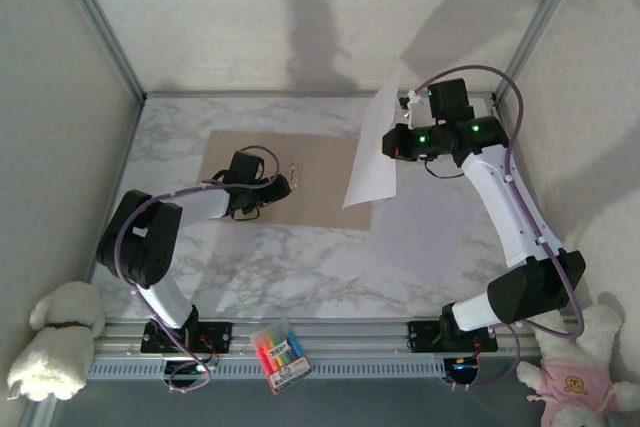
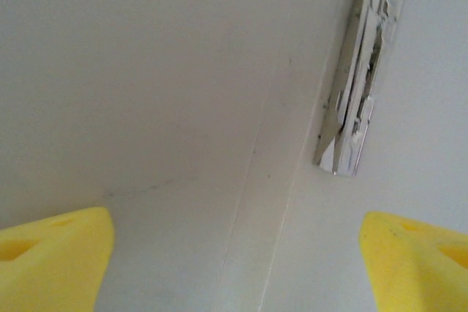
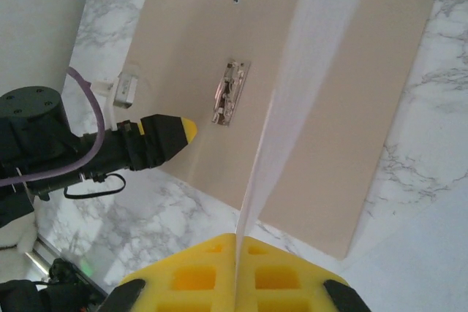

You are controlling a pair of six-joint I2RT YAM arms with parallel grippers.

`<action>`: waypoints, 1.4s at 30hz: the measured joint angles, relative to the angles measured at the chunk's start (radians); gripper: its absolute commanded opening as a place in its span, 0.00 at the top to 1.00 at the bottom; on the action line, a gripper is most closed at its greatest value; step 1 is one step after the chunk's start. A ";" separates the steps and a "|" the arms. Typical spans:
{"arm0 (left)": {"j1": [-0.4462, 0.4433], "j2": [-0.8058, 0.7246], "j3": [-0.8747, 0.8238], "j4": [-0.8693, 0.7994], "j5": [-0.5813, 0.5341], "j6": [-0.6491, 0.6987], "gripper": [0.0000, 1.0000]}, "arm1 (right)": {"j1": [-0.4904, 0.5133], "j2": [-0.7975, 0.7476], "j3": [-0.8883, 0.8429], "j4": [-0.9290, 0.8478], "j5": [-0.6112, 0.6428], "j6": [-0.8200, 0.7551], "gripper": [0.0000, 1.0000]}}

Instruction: Put the files into the folder

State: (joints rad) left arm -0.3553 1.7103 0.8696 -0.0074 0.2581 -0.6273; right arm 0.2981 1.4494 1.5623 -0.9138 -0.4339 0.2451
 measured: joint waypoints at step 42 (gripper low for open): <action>0.347 -0.305 -0.150 -0.231 -0.060 -0.044 0.08 | 0.251 0.952 0.771 0.025 -0.104 -0.261 0.99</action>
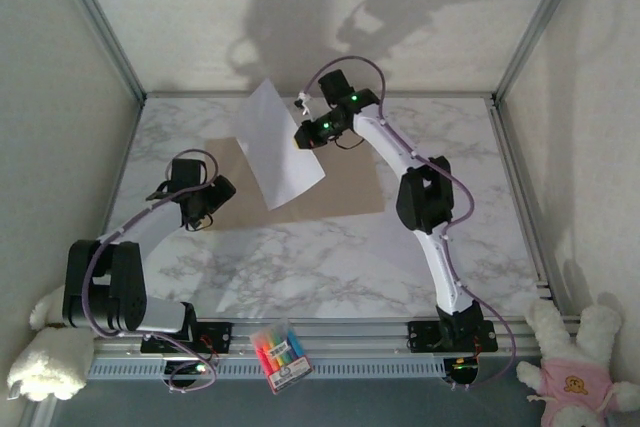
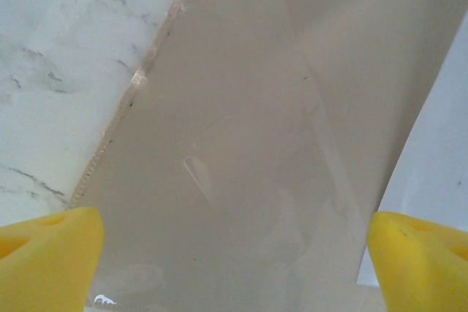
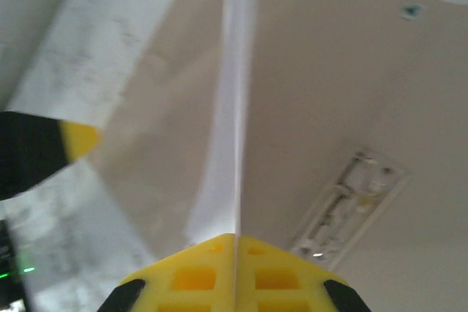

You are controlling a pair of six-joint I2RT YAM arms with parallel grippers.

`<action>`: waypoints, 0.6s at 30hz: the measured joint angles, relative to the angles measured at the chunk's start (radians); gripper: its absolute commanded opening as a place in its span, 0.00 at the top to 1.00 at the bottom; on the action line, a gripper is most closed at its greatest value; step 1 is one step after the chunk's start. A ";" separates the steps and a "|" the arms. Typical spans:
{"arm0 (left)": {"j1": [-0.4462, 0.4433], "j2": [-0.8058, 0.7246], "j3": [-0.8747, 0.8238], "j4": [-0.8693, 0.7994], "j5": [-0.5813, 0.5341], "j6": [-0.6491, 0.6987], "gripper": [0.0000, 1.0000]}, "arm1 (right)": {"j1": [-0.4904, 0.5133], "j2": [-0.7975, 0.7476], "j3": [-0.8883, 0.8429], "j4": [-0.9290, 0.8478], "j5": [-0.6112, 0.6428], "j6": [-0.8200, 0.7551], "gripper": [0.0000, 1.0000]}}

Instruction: Put the files into the folder

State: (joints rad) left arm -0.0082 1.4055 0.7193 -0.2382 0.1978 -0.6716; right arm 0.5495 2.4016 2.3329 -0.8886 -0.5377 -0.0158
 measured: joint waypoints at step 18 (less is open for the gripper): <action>0.003 0.071 0.042 -0.003 0.000 0.025 0.08 | 0.000 -0.019 -0.074 0.163 0.127 -0.208 1.00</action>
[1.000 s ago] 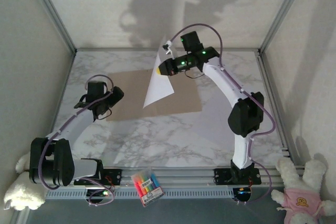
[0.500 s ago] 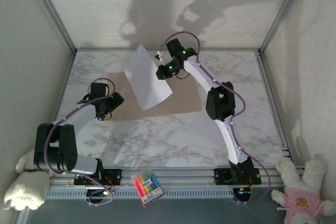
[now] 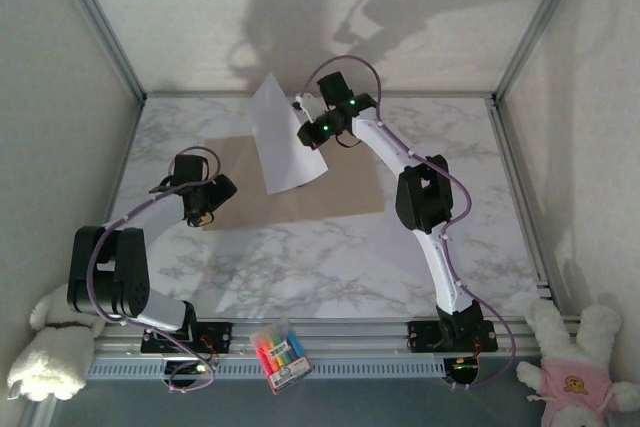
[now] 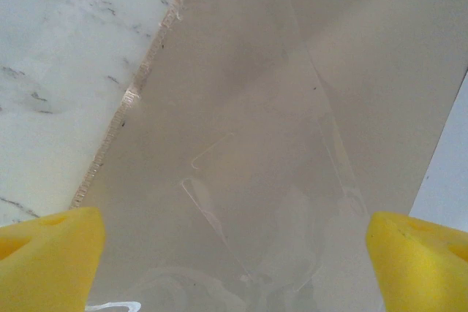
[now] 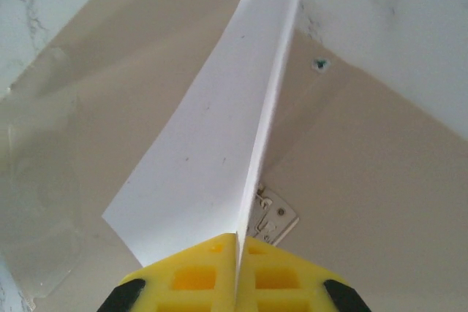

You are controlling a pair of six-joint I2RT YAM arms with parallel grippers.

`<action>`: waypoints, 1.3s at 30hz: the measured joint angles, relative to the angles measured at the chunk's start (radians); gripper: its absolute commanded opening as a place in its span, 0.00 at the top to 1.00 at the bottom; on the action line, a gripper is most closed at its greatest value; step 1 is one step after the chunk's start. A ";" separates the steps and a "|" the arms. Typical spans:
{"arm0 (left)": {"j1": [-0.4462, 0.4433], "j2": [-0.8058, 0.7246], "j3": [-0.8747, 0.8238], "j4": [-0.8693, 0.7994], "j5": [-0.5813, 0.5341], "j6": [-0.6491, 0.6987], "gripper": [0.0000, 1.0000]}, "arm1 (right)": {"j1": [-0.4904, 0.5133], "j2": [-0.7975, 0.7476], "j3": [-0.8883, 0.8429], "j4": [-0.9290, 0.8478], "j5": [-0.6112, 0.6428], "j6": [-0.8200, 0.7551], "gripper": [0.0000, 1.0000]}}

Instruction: Put the files into the folder

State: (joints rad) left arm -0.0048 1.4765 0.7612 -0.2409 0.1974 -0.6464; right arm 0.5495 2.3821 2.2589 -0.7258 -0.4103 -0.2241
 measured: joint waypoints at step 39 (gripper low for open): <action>0.040 -0.003 0.003 -0.004 0.027 0.023 0.08 | 0.008 -0.129 -0.264 0.166 -0.290 -0.029 1.00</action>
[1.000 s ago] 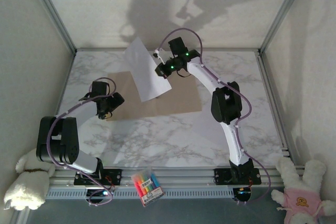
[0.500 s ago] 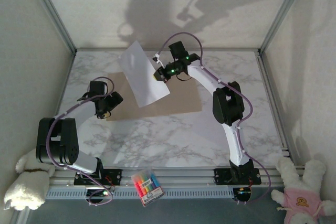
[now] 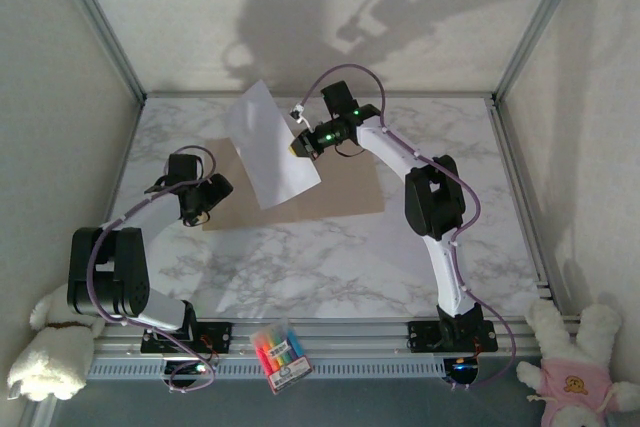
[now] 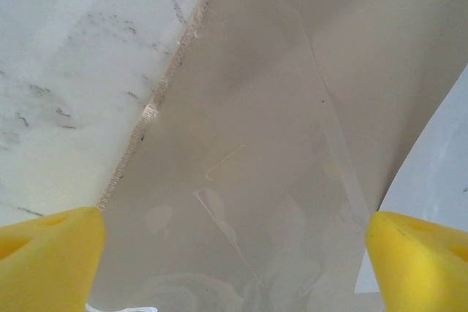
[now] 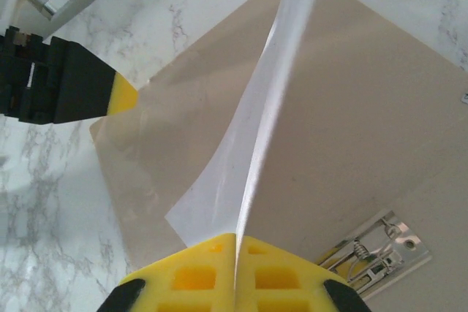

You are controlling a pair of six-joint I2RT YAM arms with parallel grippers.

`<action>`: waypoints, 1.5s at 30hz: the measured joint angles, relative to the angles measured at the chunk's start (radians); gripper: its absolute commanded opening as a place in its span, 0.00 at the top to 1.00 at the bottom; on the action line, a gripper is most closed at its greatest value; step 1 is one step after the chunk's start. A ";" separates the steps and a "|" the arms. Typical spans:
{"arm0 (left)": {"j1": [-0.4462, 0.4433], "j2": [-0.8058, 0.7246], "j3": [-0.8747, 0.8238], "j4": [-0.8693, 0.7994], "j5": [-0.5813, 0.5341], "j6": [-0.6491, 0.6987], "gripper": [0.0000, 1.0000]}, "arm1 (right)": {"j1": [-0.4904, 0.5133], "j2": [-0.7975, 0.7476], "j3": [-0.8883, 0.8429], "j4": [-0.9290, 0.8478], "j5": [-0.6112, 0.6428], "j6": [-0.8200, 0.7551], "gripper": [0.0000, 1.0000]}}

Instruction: Put the files into the folder

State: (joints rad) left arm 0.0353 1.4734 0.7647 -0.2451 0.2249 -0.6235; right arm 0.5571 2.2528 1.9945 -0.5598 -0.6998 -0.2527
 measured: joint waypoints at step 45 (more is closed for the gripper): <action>0.022 -0.013 -0.008 -0.003 0.023 0.019 0.08 | 0.021 0.218 0.196 -0.098 -0.058 0.219 0.73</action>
State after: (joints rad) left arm 0.0570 1.4609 0.7563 -0.2478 0.2474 -0.6044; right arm 0.5785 2.4710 2.1910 -0.6579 -0.7582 -0.0341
